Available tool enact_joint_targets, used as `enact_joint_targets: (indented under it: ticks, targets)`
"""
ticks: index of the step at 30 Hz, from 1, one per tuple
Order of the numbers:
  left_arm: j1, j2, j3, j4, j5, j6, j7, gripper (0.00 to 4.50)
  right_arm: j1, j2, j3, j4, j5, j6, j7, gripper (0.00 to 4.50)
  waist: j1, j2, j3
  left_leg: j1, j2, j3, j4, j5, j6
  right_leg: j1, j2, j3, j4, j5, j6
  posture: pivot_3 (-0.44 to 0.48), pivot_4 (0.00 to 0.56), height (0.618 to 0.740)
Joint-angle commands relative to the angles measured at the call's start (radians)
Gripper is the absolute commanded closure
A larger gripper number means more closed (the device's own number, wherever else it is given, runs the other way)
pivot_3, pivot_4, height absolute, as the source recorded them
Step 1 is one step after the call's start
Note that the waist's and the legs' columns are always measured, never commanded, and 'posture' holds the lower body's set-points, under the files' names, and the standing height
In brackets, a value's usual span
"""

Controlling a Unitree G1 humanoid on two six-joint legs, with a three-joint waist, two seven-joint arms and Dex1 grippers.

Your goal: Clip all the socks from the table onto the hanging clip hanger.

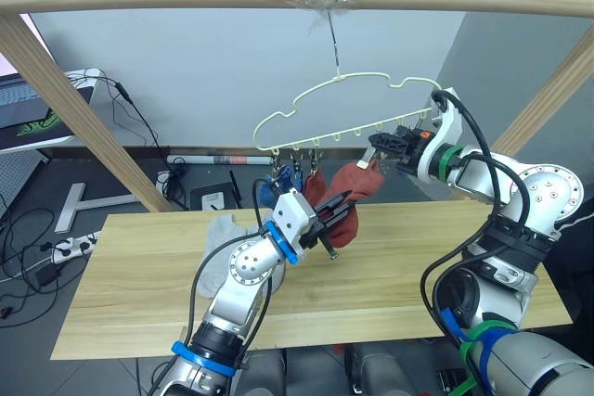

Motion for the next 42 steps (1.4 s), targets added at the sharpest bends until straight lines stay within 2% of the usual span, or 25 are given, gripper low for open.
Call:
enact_joint_targets:
  ticks: [1,6,10,11,12,15,18,23,27,31,34,36,40,42]
  targets:
    - [-0.016,-0.006,-0.01,-0.015,0.005,-0.022,0.007,4.5,0.026,-0.036,0.002,0.0,0.065,0.009,-0.017,3.74,0.0,0.0,0.0,0.0,0.0,0.0,0.0,0.0,0.0,0.0,0.0,0.0,0.0,0.0,0.0,0.091,0.173,0.74]
    - [-0.033,-0.011,-0.014,-0.002,0.01,-0.017,0.006,4.5,0.039,-0.077,0.035,-0.017,0.102,0.009,-0.005,1.86,-0.008,0.002,0.001,-0.001,0.0,0.0,0.0,0.0,0.0,-0.001,0.0,0.0,0.0,0.0,0.0,0.081,0.177,0.74]
    - [-0.049,-0.021,-0.018,-0.002,-0.001,0.041,0.003,4.5,0.051,-0.086,0.017,-0.088,0.142,0.009,0.009,0.63,-0.022,0.002,0.001,-0.001,0.0,0.0,0.0,0.0,0.0,-0.001,0.0,0.0,0.0,0.0,0.001,0.086,0.177,0.74]
    - [-0.054,-0.026,-0.016,-0.002,-0.009,0.069,0.002,4.5,0.072,-0.113,0.033,-0.132,0.151,0.009,0.033,0.23,-0.025,0.003,0.002,-0.001,0.0,0.0,0.0,0.0,0.0,-0.001,0.0,0.0,0.0,-0.001,0.002,0.086,0.177,0.74]
    - [-0.06,-0.028,-0.015,0.001,-0.019,0.098,-0.003,4.5,0.1,-0.136,0.047,-0.178,0.164,0.009,0.053,0.05,-0.024,0.003,0.002,-0.001,0.0,0.0,-0.001,0.0,0.001,-0.001,0.0,0.0,0.0,-0.002,0.004,0.084,0.176,0.74]
    - [-0.073,-0.037,-0.005,0.009,-0.055,0.186,-0.011,4.5,0.198,-0.211,0.112,-0.31,0.182,-0.021,0.121,0.05,-0.025,0.003,0.002,-0.002,0.0,0.0,0.0,-0.001,0.001,-0.002,0.0,0.0,0.0,-0.003,0.005,0.079,0.175,0.74]
    - [-0.085,-0.048,0.027,0.019,-0.116,0.307,-0.013,3.74,0.323,-0.283,0.22,-0.454,0.138,-0.122,0.165,0.0,-0.027,0.003,0.002,-0.001,0.0,0.0,-0.001,-0.001,0.002,-0.001,0.0,0.0,0.0,-0.003,0.005,0.068,0.176,0.74]
    - [-0.086,-0.006,0.061,-0.009,-0.165,0.399,-0.055,2.38,0.478,-0.303,0.383,-0.575,-0.033,-0.357,0.139,0.0,-0.05,0.003,0.002,-0.001,0.0,0.0,0.0,-0.001,0.002,-0.002,0.001,0.001,0.0,-0.004,0.006,0.068,0.175,0.74]
    - [-0.079,0.074,0.091,-0.05,-0.187,0.425,-0.108,1.19,0.572,-0.321,0.541,-0.593,-0.222,-0.556,0.118,0.0,-0.056,0.003,0.002,0.0,0.0,0.001,0.0,-0.001,0.002,-0.002,0.001,0.001,0.0,-0.004,0.006,0.081,0.175,0.74]
    - [-0.072,0.193,0.148,-0.126,-0.228,0.459,-0.178,0.07,0.644,-0.269,0.66,-0.544,-0.413,-0.752,0.043,0.0,-0.054,0.003,0.002,-0.001,0.001,0.0,-0.001,-0.001,0.002,-0.002,0.001,0.001,0.0,-0.004,0.006,0.101,0.174,0.74]
    - [-0.074,0.265,0.185,-0.19,-0.272,0.492,-0.223,0.0,0.666,-0.237,0.738,-0.497,-0.536,-0.874,0.012,0.6,-0.052,0.003,0.002,-0.001,0.001,0.001,-0.001,-0.001,0.002,-0.003,0.001,0.001,0.0,-0.004,0.006,0.116,0.175,0.74]
    - [-0.076,0.297,0.208,-0.227,-0.301,0.514,-0.241,0.0,0.658,-0.208,0.781,-0.464,-0.601,-0.923,-0.008,1.2,-0.05,0.003,0.002,-0.001,0.001,0.001,-0.001,-0.001,0.001,-0.003,0.0,0.001,-0.001,-0.004,0.006,0.131,0.171,0.74]
    - [-0.077,0.323,0.233,-0.282,-0.337,0.558,-0.246,0.0,0.638,-0.158,0.814,-0.417,-0.666,-0.979,-0.012,1.2,-0.047,0.002,0.002,-0.001,0.001,0.001,-0.001,-0.001,0.001,-0.003,0.0,0.001,0.0,-0.004,0.006,0.143,0.167,0.74]
    - [-0.076,0.327,0.242,-0.301,-0.349,0.57,-0.241,0.0,0.633,-0.134,0.816,-0.396,-0.686,-1.001,-0.008,1.54,-0.045,0.002,0.002,-0.001,0.001,0.001,-0.001,-0.001,0.002,-0.003,0.0,0.001,0.0,-0.004,0.006,0.143,0.167,0.74]
